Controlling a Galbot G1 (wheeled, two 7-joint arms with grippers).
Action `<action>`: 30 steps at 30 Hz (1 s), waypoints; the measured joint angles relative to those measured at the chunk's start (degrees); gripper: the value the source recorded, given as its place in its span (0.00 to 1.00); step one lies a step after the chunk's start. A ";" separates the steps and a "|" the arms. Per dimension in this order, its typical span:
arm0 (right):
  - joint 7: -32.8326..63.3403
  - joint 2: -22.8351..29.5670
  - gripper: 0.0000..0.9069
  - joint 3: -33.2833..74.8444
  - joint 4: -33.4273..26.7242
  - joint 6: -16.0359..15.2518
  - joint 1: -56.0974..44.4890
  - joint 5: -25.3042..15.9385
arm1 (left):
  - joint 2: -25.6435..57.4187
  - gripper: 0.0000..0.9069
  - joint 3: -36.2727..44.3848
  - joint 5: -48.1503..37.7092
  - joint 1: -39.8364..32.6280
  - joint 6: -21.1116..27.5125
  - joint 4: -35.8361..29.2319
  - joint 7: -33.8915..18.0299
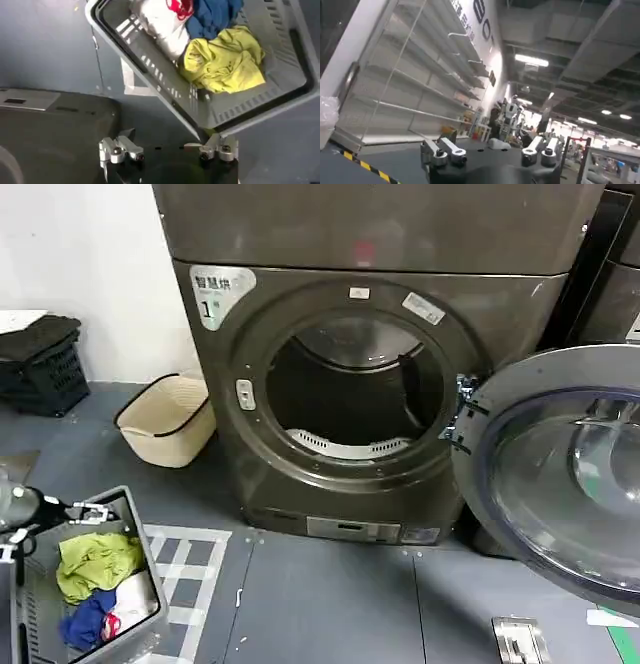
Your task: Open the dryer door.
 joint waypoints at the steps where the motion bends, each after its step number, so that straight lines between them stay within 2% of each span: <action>1: 0.01 0.00 1.00 0.00 -0.05 0.01 -0.01 -0.01 | 0.00 1.00 0.00 0.00 -0.01 0.00 0.21 0.01; 30: -0.53 1.06 1.00 -0.68 0.25 1.03 0.24 -1.89 | -0.48 1.00 0.00 0.56 0.23 0.07 2.98 -0.90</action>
